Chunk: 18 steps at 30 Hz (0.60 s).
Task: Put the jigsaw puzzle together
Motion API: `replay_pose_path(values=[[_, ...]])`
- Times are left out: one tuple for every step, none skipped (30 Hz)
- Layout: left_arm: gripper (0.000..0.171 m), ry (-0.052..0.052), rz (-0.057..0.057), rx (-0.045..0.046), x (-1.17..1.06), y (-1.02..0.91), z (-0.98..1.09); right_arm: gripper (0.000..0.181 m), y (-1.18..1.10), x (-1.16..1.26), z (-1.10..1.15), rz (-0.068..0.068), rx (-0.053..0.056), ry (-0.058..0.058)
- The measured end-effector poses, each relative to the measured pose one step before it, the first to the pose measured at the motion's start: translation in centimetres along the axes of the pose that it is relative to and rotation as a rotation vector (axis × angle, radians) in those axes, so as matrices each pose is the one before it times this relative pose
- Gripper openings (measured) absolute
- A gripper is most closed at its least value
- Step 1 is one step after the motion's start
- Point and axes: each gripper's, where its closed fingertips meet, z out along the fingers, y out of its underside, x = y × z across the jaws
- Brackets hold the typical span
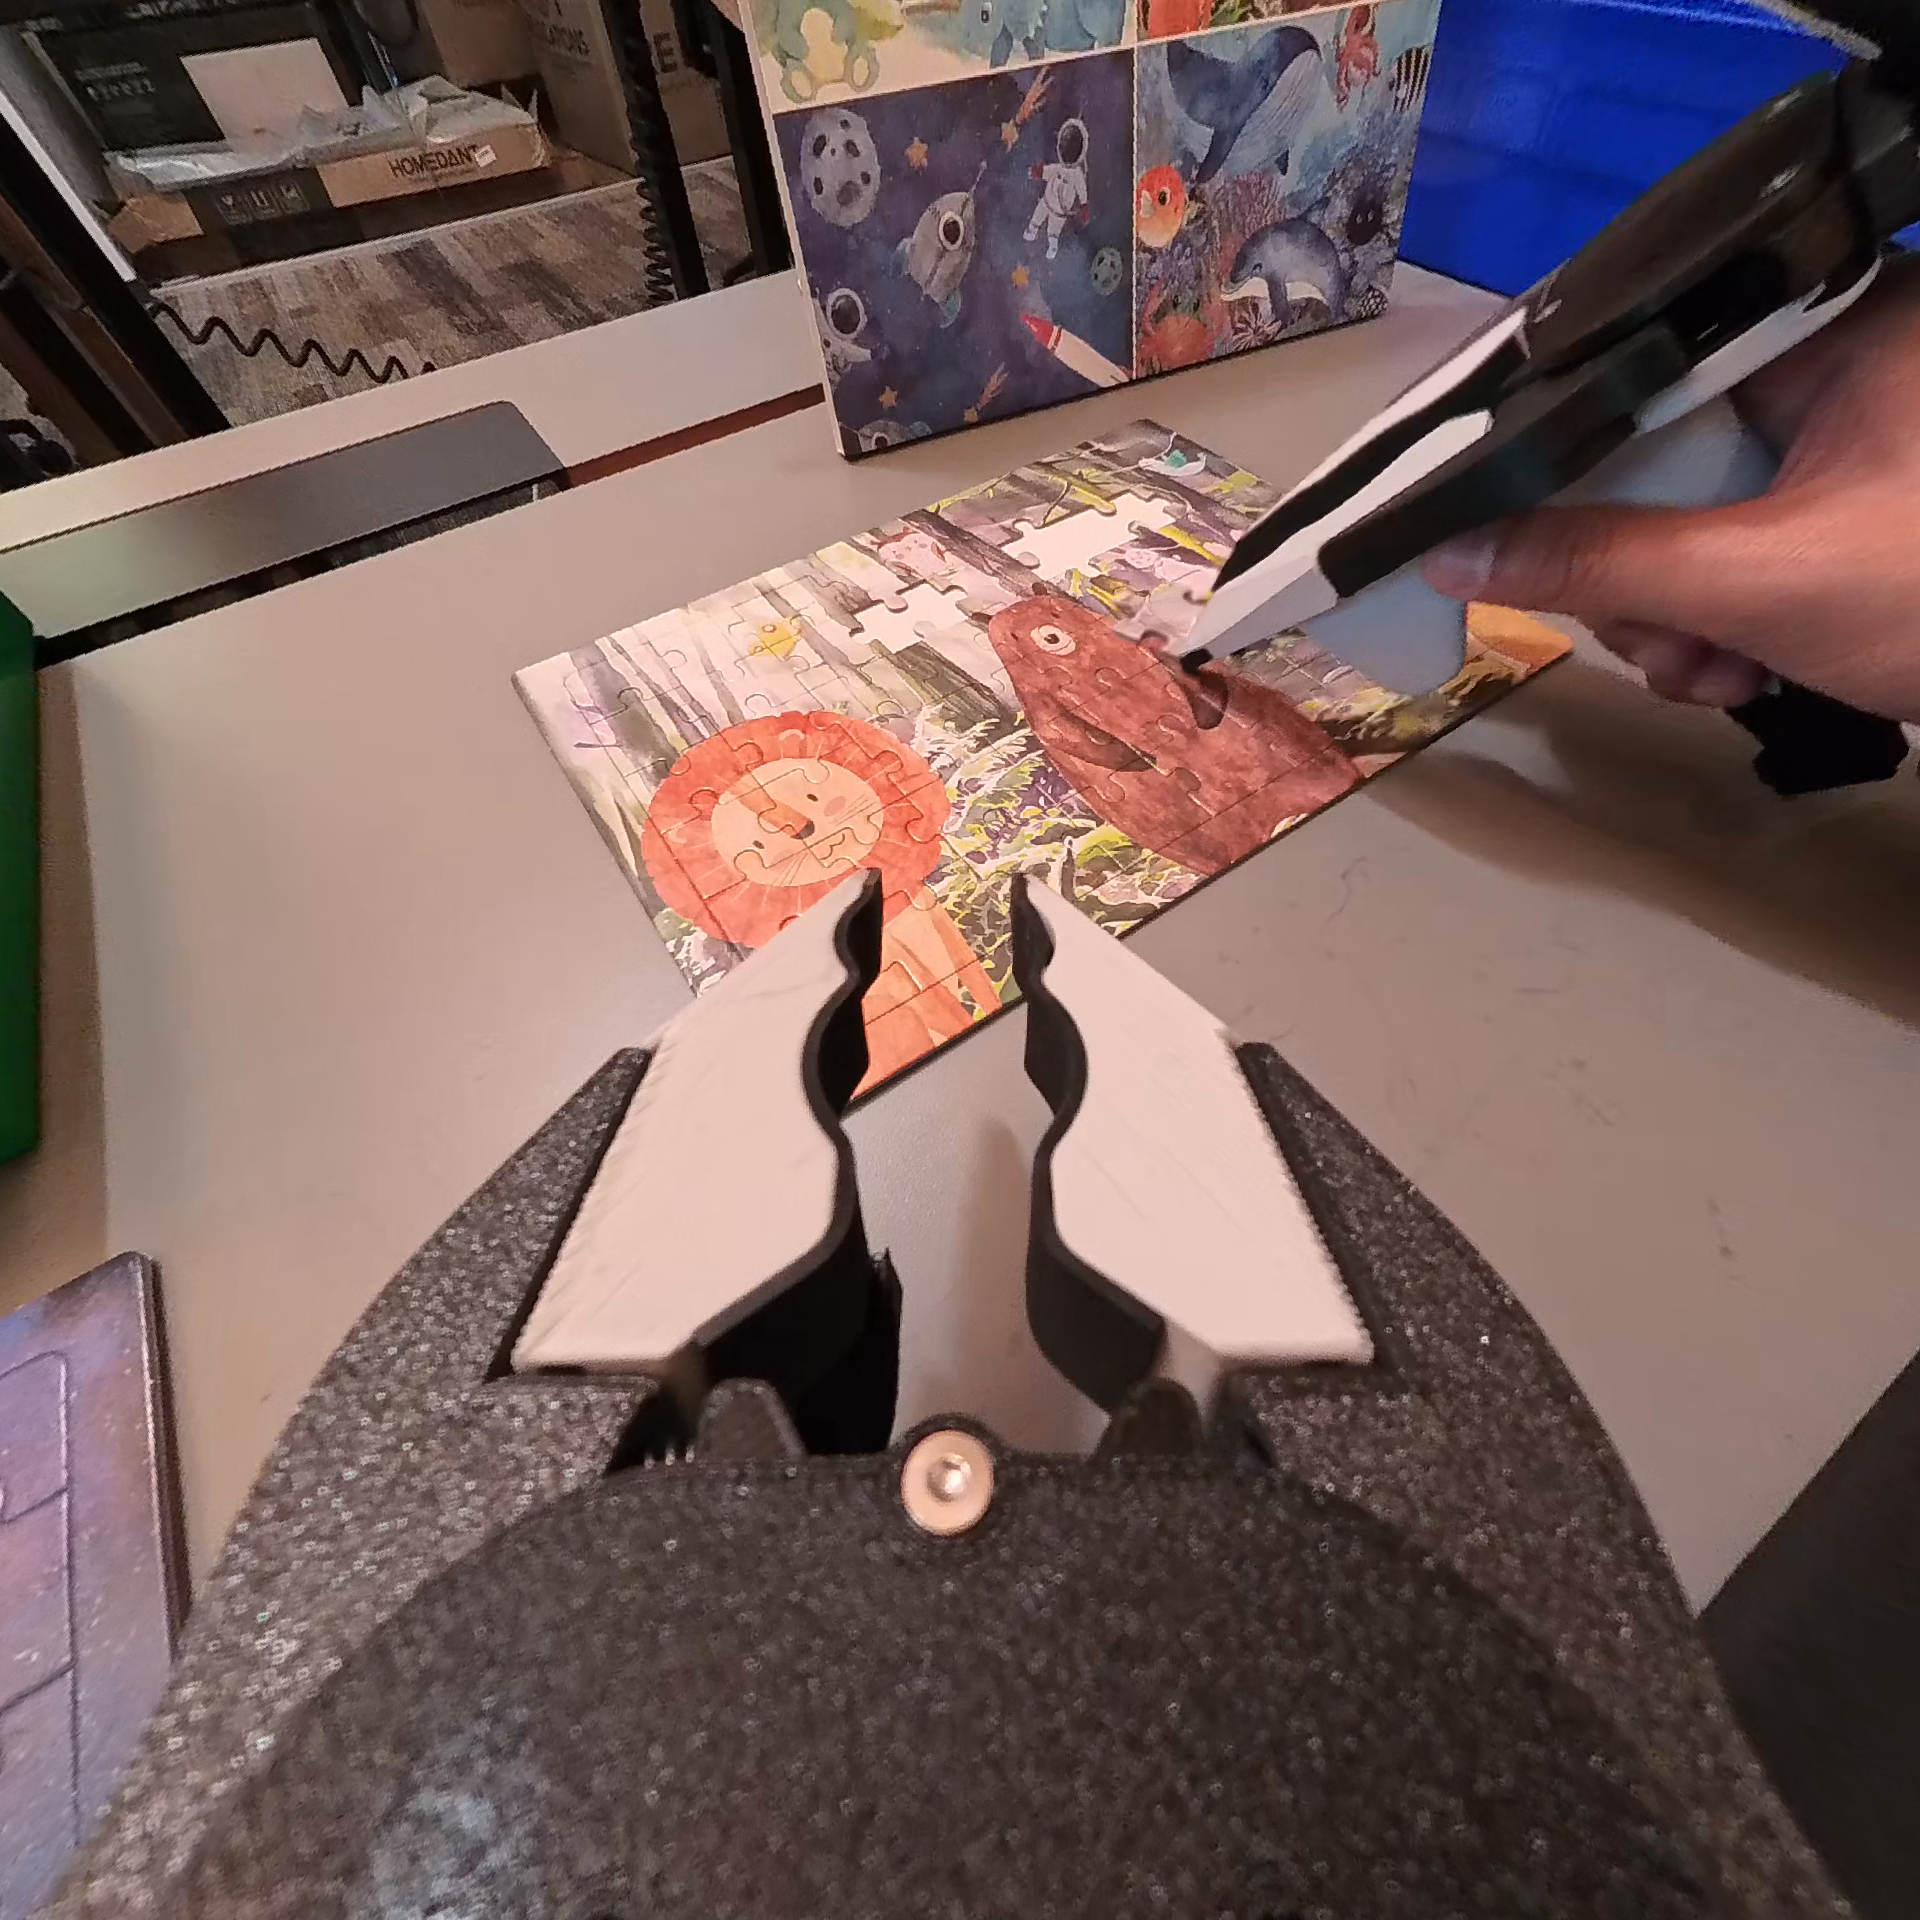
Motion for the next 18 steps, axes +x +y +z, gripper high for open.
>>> replay_pose_path(values=[[0.024, 0.0005, -0.0004, -0.00014, 0.0, 0.001, 0.003, 0.033, -0.132, 0.08, -0.095, -0.0151, 0.0024, -0.0064], [0.024, 0.0, -0.0002, -0.00016, 0.002, 0.002, -0.001, 0.033, -0.176, 0.233, -0.126, -0.0152, 0.0012, -0.0021], [0.024, -0.0004, -0.0002, 0.00043, -0.008, -0.002, -0.005, 0.033, -0.23, 0.272, -0.128, -0.0227, -0.0013, -0.0077], [0.024, -0.0002, -0.0004, 0.00066, -0.009, -0.011, -0.016, 0.033, -0.469, 0.075, -0.143, -0.0452, 0.005, -0.0252], [0.024, -0.0003, -0.0007, 0.00071, -0.004, -0.006, -0.003, 0.033, -0.512, 0.343, -0.14, -0.0576, 0.0029, -0.0109], [0.024, -0.0002, -0.0009, 0.00106, -0.019, -0.023, -0.021, 0.033, -0.454, 0.38, -0.077, -0.069, -0.0031, -0.0157], [0.024, -0.0005, -0.0006, 0.00156, -0.008, -0.018, -0.022, 0.033, -0.41, 0.2, 0.039, -0.081, -0.0045, -0.0342], [0.024, -0.0019, 0.0001, 0.00155, -0.028, -0.031, -0.018, 0.033, -0.413, 0.324, 0.097, -0.0788, 0.0008, -0.0315], [0.024, -0.0026, 0.0009, 0.00149, -0.035, -0.029, -0.022, 0.033, -0.384, 0.272, 0.156, -0.0736, 0.0023, -0.0393], [0.024, -0.0032, 0.0017, 0.00188, -0.049, -0.035, -0.02, 0.033, -0.322, 0.271, 0.205, -0.0683, -0.0032, -0.0442], [0.024, -0.0039, 0.002, 0.002, -0.048, -0.039, -0.015, 0.033, -0.223, 0.47, 0.236, -0.0612, -0.0051, -0.0352], [0.024, -0.0043, 0.0021, 0.00143, -0.062, -0.032, -0.015, 0.034, -0.112, 0.434, 0.261, -0.0561, -0.0058, -0.041], [0.024, -0.0051, 0.0026, 0.00118, -0.064, -0.031, -0.013, 0.033, -0.092, 0.359, 0.248, -0.0509, -0.0044, -0.0442], [0.024, -0.0058, 0.0035, 0.00122, -0.071, -0.022, -0.013, 0.033, 0.045, 0.612, 0.252, -0.043, -0.0099, -0.0251], [0.024, -0.0062, 0.0043, 0.00122, -0.069, -0.033, -0.014, 0.034, 0.161, 0.472, 0.248, -0.0406, -0.0174, -0.0306], [0.024, -0.0063, 0.005, 0.00141, -0.066, -0.035, -0.017, 0.033, 0.167, 0.271, 0.214, -0.0395, -0.0151, -0.0358], [0.024, -0.0058, 0.0056, 0.00107, -0.045, -0.028, -0.004, 0.033, 0.173, 0.371, 0.161, -0.0337, -0.0111, -0.0211], [0.024, -0.0054, 0.0059, -0.00016, -0.054, 0.001, 0.011, 0.033, 0.201, 0.289, 0.124, -0.0245, -0.0081, -0.0205]])
